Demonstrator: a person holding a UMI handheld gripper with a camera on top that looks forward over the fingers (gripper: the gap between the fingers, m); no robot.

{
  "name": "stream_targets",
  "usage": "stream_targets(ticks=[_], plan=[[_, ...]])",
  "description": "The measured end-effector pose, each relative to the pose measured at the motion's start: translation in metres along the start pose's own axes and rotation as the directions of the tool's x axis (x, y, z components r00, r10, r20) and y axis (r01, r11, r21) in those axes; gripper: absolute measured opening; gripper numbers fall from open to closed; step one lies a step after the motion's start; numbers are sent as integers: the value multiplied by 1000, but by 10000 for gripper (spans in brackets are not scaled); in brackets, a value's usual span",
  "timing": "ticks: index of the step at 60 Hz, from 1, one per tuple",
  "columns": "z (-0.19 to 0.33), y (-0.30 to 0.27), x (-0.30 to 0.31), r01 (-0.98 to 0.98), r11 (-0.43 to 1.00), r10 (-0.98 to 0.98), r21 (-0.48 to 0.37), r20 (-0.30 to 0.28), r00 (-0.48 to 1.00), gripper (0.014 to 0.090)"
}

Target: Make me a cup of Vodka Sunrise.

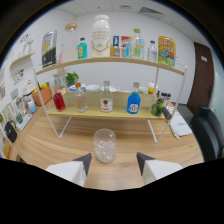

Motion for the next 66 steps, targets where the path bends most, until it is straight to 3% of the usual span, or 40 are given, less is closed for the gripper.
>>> stream_targets(ticks=[20,30,52,66], plan=[[-11,13,-7,16,1000,-16,-20,-21,1000,844],[-22,14,-47,-16,1000,16,11,-26,1000,844],[5,-64,-176,-28,969,2,246,106,994,849],[67,-120,-196,-19,948,-10,318,87,996,849]])
